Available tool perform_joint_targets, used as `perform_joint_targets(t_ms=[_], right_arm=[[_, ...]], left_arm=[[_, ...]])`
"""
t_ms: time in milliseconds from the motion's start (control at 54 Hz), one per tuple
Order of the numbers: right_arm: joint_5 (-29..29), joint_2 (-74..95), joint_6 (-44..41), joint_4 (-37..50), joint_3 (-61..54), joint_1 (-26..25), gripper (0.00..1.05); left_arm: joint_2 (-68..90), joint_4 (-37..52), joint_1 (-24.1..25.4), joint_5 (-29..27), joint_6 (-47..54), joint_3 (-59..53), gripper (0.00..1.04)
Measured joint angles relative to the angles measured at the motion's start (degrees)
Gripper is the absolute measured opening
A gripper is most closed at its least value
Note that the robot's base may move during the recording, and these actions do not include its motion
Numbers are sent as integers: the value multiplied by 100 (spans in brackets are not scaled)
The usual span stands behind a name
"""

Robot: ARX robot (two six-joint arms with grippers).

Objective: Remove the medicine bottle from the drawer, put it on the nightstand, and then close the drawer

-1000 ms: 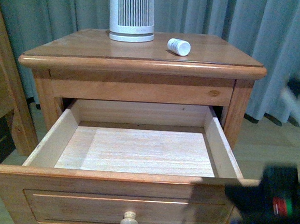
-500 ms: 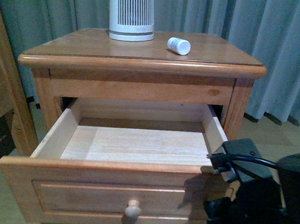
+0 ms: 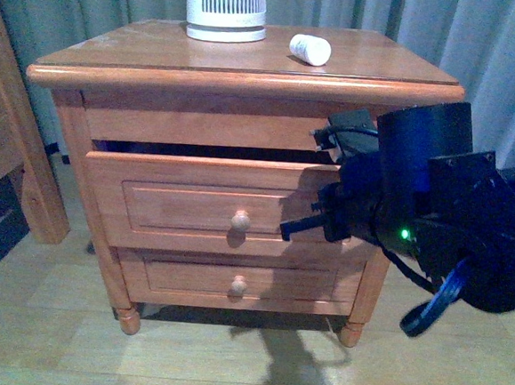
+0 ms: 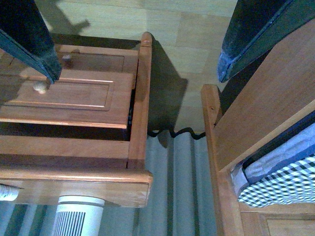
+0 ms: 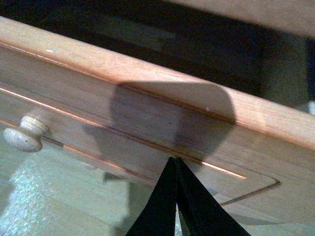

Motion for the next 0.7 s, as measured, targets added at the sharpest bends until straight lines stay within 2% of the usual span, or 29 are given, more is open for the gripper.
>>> perform_joint_targets(t_ms=[148,352,500,704], right_arm=[[-17,162,-7,-127,420,-195,3],[-225,177,157,-90,413,-363,3],[-446,-83,426,216,-52,-455,3],[-879,-1397,1276,525,-1338,-450,3]], left_arm=[[0,0,0,0,0,0,98],[0,0,0,0,0,0,98],[0,0,0,0,0,0,98],[0,0,0,0,0,0,98]])
